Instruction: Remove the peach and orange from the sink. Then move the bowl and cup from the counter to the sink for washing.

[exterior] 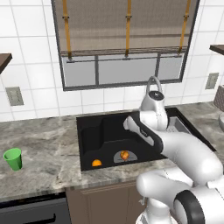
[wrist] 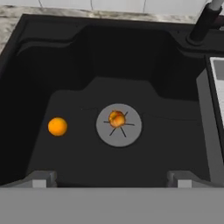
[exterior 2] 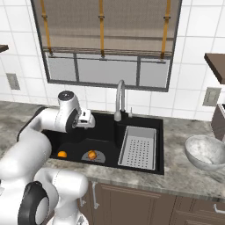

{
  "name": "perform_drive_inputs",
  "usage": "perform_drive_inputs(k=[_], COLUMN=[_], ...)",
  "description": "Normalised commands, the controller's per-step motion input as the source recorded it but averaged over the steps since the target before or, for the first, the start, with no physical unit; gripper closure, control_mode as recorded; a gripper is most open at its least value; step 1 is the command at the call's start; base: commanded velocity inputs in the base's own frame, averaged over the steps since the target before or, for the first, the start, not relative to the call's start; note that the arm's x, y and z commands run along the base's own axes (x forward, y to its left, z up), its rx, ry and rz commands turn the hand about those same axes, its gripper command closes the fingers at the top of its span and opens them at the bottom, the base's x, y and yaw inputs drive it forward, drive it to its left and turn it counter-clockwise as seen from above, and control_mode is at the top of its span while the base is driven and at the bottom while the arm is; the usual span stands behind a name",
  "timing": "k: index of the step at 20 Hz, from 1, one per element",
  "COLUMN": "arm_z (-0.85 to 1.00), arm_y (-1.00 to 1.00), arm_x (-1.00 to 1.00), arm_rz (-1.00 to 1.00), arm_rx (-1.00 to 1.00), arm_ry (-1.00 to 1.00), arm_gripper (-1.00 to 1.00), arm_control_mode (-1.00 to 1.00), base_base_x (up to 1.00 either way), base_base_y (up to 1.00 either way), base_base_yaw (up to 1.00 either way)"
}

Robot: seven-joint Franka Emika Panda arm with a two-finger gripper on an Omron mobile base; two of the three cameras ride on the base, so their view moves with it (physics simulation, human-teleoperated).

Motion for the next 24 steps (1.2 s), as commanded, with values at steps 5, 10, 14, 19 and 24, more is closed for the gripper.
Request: perform_drive_inputs(k=[5,10,14,19,24], arm_z=[-0.11,-0.14,-0.18,-0.19,-0.18], arm_y=[0.0,0.0,0.0,0.0,0.0], arm_x=[0.1,0.08,0.06,0.05,0.06], arm_rz=[0.0,0.0,0.0,0.0,0.0], arm_rx=[0.0,0.0,0.0,0.0,0.0], arm_ry=[0.11,0.0,-0.02,-0.08,-0.03], arm_gripper=[-1.0,-1.0,-1.0,-1.0,-1.0], arm_control_mode=[-1.0,-1.0,-1.0,-1.0,-1.0], base_base_x=[0.0,0.0,0.0,0.0,0.0], base_base_y=[0.0,0.0,0.0,0.0,0.0], base_base_yaw=[0.0,0.0,0.0,0.0,0.0])
